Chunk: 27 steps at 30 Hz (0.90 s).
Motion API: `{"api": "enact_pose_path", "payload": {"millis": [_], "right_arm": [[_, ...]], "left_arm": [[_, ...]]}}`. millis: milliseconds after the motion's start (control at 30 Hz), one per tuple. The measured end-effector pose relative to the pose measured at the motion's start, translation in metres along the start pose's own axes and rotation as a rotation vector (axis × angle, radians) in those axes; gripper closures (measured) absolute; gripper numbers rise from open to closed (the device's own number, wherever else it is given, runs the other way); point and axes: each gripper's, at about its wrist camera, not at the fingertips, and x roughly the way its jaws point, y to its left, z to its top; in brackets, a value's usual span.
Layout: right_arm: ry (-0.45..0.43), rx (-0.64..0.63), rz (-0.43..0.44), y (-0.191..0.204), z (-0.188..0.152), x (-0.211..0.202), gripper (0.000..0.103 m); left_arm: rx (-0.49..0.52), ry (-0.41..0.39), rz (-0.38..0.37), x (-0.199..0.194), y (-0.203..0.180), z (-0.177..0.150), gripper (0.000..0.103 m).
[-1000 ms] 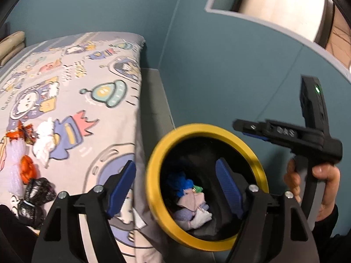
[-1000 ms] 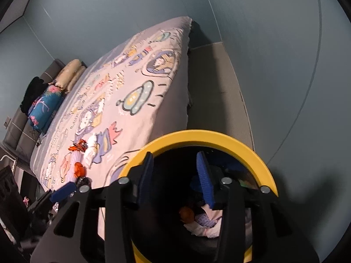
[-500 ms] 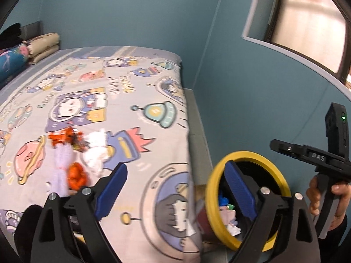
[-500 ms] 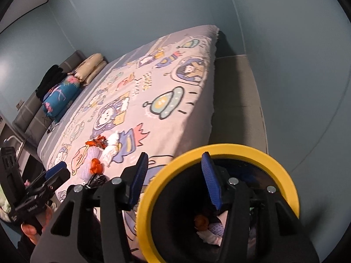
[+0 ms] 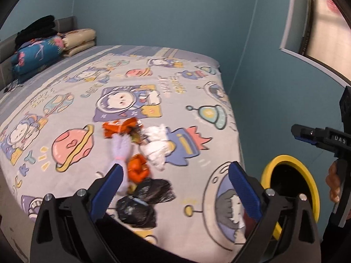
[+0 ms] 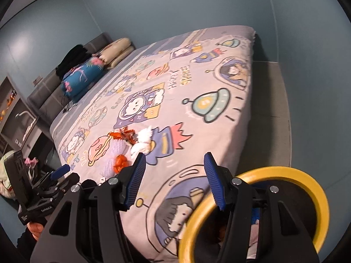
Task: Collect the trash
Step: 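Move both tools back over the trash pile on the bed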
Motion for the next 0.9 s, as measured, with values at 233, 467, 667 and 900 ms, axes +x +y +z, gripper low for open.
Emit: {"api": "enact_pose_path", "payload": {"millis": [233,467,667,900], "right_arm": [[0.053,-0.043,0.022,0.029,0.008,0.038,0.051],[0.106,-0.081,0.018,0.052,0.014,0.079,0.051],[0.169,-0.117,0.012,0.071,0.013,0.118,0.051],[0.256,-0.148,0.001,0.091,0.007,0.171,0.051]], "left_arm": [[-0.018,0.022,0.039,0.001,0.024,-0.013,0.010],[-0.054,0.068,0.050,0.012,0.046,-0.030,0.010],[-0.072,0.126,0.057,0.026,0.062,-0.049,0.010],[-0.097,0.173,0.053,0.042,0.074,-0.061,0.010]]}}
